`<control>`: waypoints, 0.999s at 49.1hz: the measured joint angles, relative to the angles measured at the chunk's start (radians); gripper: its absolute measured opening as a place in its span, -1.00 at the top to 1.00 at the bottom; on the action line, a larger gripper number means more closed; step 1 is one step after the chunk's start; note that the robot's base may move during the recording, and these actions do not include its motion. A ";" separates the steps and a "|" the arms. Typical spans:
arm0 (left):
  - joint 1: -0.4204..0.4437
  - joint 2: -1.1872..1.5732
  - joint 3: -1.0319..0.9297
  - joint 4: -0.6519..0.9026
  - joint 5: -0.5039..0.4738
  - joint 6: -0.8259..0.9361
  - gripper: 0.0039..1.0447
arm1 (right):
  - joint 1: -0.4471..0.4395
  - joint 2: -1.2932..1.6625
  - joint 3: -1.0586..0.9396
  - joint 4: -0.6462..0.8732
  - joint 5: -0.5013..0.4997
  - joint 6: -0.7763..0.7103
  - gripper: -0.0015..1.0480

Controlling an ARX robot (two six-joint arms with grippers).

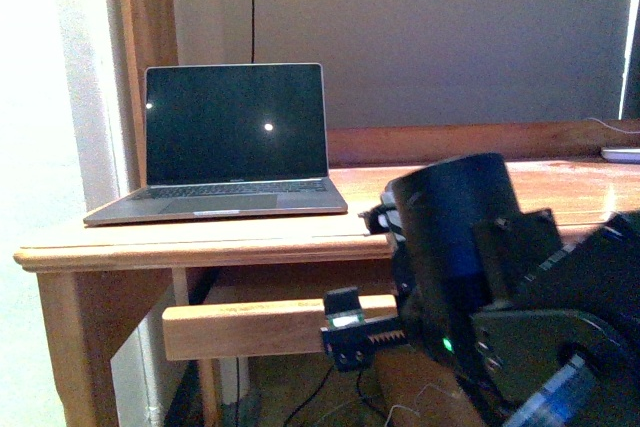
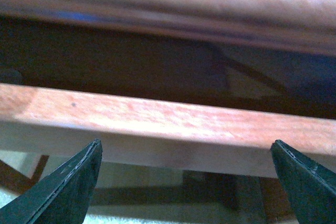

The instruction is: Place mouse

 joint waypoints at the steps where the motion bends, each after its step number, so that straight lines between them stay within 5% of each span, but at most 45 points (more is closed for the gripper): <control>1: 0.000 0.000 0.000 0.000 0.000 0.000 -0.86 | 0.006 0.018 0.037 -0.013 0.005 0.000 -0.86; 22: 0.000 0.000 0.000 0.000 0.000 0.000 -0.86 | 0.042 0.111 0.206 -0.063 0.018 0.003 -0.86; 49: 0.000 0.000 0.000 0.000 0.000 0.000 -0.86 | -0.042 -0.520 -0.432 0.035 -0.087 0.087 -0.86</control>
